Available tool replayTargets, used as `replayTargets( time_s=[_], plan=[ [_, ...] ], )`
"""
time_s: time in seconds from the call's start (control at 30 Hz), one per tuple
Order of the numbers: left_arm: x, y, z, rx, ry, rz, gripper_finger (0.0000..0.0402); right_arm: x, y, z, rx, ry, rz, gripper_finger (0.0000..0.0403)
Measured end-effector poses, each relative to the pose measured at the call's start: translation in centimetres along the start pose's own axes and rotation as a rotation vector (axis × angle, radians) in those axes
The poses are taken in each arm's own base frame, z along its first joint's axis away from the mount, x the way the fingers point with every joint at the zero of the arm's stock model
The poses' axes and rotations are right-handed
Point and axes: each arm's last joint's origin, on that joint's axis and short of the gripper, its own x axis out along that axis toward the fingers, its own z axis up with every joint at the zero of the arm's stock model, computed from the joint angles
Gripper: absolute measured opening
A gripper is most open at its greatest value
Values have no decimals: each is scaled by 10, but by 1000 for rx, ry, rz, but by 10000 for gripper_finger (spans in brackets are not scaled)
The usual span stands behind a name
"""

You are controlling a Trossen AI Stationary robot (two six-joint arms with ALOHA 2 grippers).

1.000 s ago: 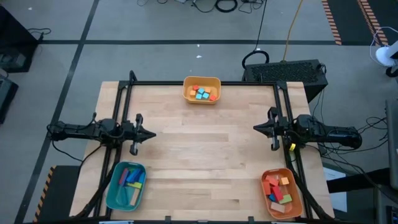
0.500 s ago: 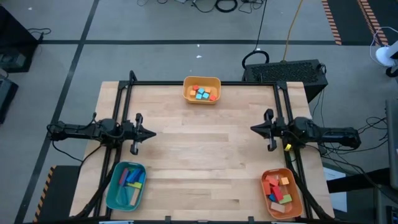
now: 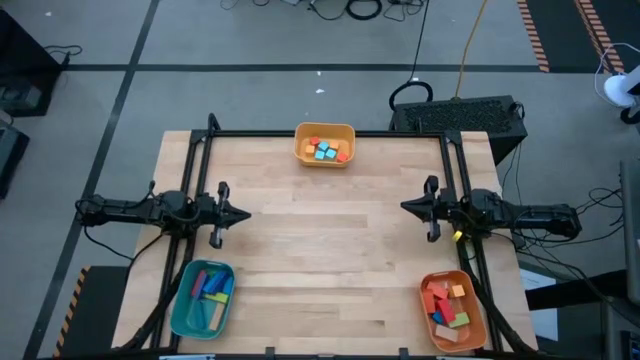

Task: Sort blocks by size
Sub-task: Return to Home Position

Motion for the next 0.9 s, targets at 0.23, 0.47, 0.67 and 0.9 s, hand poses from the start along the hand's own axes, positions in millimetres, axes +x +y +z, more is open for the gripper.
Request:
replayTargets(
  time_s=[0.23,0.47,0.67,0.9],
  plan=[
    [0,0,0,5,2,0,15,0,0,-2,-17,19,0,0],
    [0,0,0,8,2,0,15,0,0,-2,-29,28,5,0],
    [0,0,0,6,1,0,15,1,0,-4,-56,43,3,3],
    [0,0,1,0,-12,1,15,1,0,-4,-27,43,2,3]
  ],
)
